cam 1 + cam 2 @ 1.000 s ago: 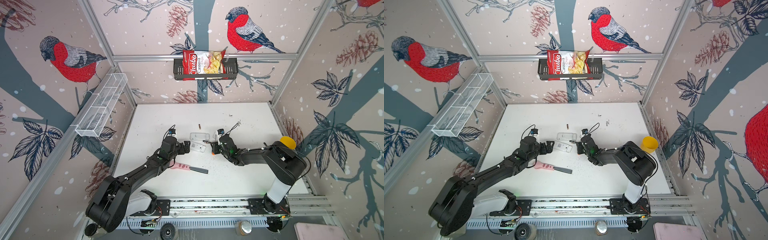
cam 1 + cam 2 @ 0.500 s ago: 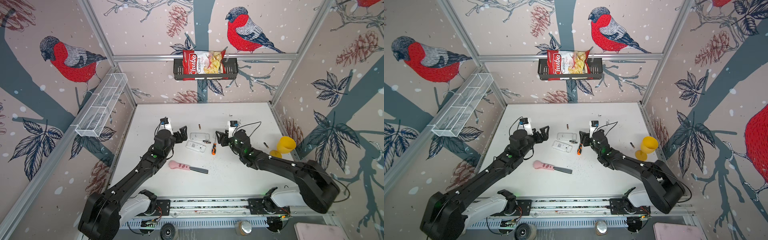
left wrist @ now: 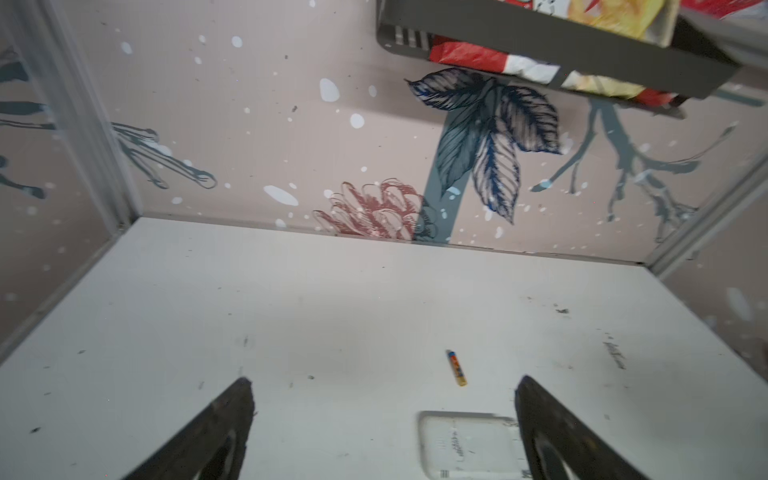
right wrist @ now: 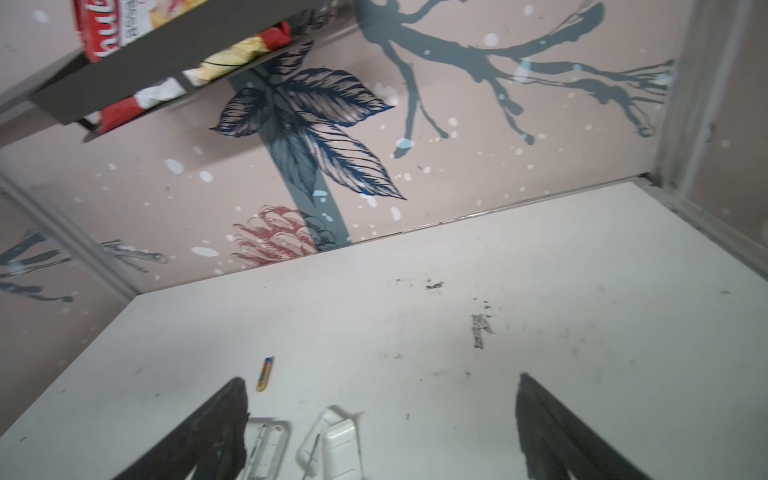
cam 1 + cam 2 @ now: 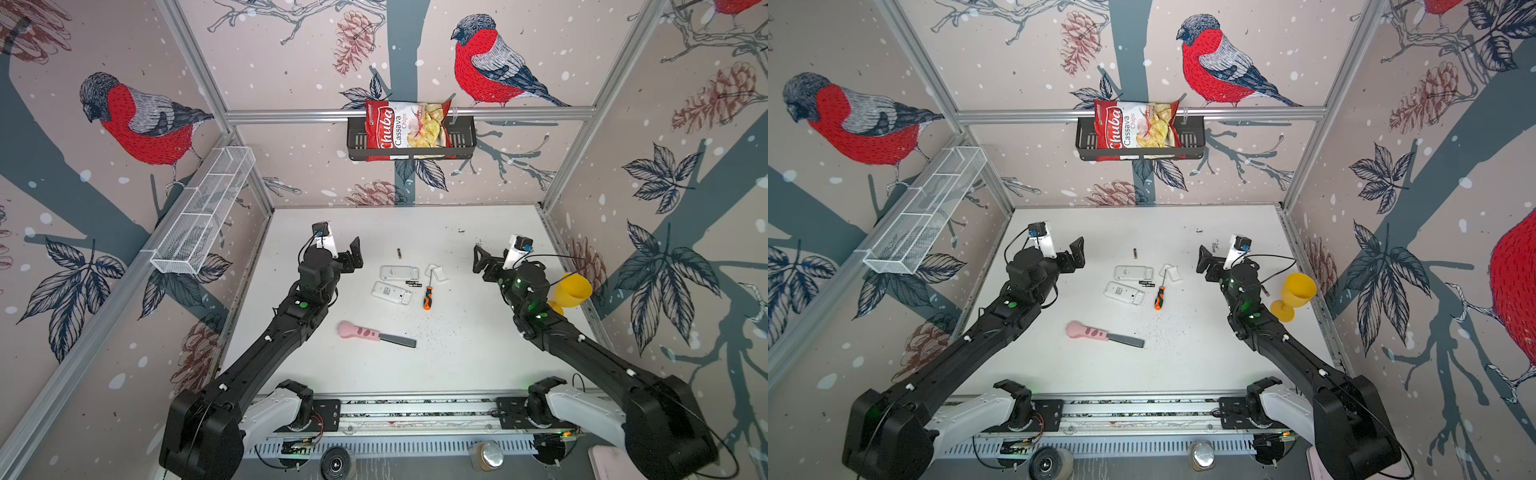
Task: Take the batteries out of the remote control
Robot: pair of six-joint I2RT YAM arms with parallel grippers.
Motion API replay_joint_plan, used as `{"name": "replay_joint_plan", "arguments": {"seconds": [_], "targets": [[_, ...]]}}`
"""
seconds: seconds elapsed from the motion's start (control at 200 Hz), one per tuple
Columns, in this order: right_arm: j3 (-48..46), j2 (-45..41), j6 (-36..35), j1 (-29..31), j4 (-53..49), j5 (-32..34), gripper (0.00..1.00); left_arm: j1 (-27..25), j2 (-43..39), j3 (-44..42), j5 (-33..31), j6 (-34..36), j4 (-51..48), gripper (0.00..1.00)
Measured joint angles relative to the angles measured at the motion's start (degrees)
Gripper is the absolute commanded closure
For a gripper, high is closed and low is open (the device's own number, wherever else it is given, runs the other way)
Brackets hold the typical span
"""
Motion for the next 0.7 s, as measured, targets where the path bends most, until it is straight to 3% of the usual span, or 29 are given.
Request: {"name": "replay_joint_plan", "arguments": {"seconds": [0.215,0.39,0.7], "targets": [[-7.02,4.02,-7.41,-1.53,9.73,-0.2,0.0,3.34,7.85,-1.2,-8.13,4.15,2.86,0.03],[-8.98,6.93,-11.63,-2.34,17.05,5.2,0.0,6.67,14.23,0.0,-11.13,7.48,3.8,0.04],[-13.75,6.51,-13.4,-8.0,22.03,14.91,0.01,12.2,18.01,-8.39,-9.05,11.15,14.58,0.04]]}}
